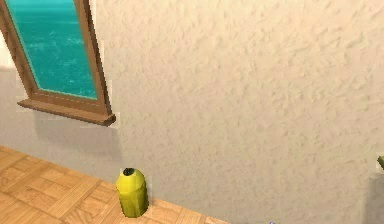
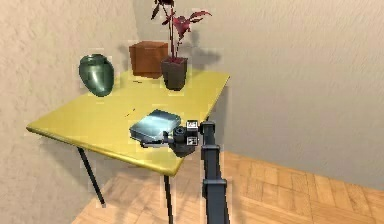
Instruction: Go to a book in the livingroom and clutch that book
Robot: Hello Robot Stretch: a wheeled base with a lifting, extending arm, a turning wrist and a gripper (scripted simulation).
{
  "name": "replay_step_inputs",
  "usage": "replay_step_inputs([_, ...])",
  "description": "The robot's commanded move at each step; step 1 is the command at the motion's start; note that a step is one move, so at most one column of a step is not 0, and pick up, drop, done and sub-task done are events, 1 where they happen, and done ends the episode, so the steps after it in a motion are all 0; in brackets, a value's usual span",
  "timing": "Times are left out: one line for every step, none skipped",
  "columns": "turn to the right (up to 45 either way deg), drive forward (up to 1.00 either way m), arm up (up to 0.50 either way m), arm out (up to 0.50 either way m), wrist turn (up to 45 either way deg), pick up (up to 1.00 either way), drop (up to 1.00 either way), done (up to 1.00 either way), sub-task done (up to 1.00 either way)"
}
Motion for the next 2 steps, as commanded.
replay_step_inputs([0.0,0.00,0.10,0.00,0.0,0.00,0.00,0.00,0.00])
replay_step_inputs([0.0,0.00,0.00,0.00,0.0,0.00,0.00,1.00,0.00])
